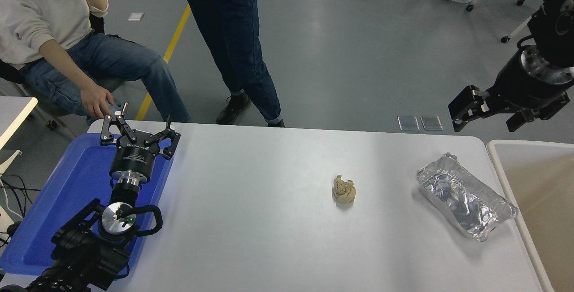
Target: Pick up foil plate and place in dustbin
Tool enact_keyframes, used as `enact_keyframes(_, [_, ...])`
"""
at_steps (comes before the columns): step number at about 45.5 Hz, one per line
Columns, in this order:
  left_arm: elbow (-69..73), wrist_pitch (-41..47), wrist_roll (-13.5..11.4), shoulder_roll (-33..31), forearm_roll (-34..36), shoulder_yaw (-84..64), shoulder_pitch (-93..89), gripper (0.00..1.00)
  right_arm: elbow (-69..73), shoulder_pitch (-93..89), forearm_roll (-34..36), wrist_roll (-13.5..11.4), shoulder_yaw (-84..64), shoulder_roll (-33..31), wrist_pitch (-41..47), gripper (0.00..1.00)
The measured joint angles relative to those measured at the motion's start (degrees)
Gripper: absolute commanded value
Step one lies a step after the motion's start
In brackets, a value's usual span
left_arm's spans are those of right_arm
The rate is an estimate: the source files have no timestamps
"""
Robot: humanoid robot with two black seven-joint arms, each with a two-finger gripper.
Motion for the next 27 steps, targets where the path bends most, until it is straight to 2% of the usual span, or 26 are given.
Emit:
enact_keyframes(16, [0.0, 0.0, 0.0, 0.0, 0.0, 0.0, 0.0, 1.00, 0.1, -4.7, -0.3, -0.1, 0.5, -1.4, 0.0, 1.00])
enact_keyframes(27, [0.0, 0.0, 0.0, 0.0, 0.0, 0.0, 0.0, 1.00, 0.1, -8.9, -5.2, -0.1, 1.8, -2.3, -0.6, 0.99])
